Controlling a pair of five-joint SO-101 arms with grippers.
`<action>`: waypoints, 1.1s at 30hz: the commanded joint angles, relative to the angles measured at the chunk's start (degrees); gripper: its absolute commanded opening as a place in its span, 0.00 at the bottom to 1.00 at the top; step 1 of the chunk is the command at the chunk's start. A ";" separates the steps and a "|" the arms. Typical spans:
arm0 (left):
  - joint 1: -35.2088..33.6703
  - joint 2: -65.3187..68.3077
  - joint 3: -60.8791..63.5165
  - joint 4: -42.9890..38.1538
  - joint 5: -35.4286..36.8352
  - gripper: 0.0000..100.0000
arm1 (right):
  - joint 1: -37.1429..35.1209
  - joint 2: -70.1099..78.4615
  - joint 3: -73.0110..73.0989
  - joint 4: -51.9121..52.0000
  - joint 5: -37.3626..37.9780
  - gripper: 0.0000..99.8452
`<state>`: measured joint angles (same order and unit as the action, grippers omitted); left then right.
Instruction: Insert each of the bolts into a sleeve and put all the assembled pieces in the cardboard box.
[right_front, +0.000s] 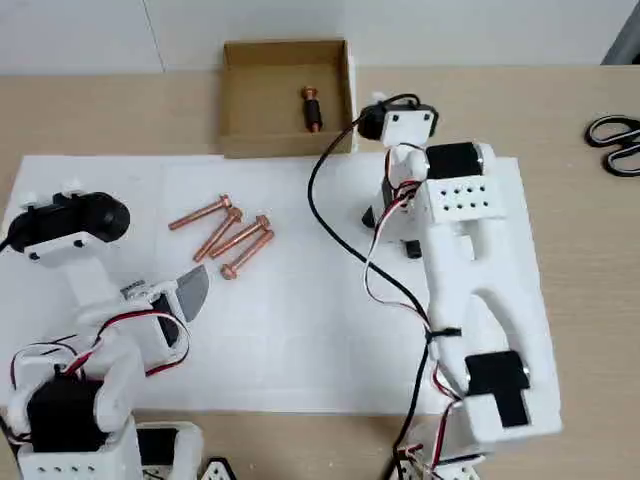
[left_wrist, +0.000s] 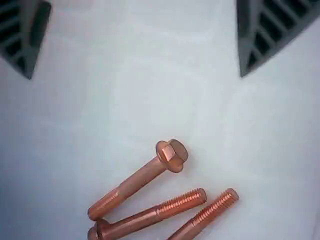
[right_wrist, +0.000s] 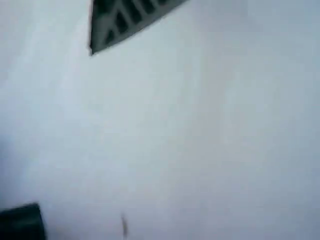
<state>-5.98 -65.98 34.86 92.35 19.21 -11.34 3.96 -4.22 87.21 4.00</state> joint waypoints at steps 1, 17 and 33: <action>-0.26 -0.53 1.36 -1.23 -0.53 0.25 | 0.92 2.24 -0.18 -2.68 1.32 0.23; -0.26 -0.53 3.30 -2.11 -0.53 0.25 | 1.27 11.65 -0.18 -12.79 2.81 0.15; -0.26 -0.53 3.30 -2.11 -0.53 0.25 | 5.67 12.26 -0.53 -13.58 4.92 0.15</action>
<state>-5.98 -65.98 38.29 91.47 19.21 -5.54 16.53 -4.22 74.46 8.31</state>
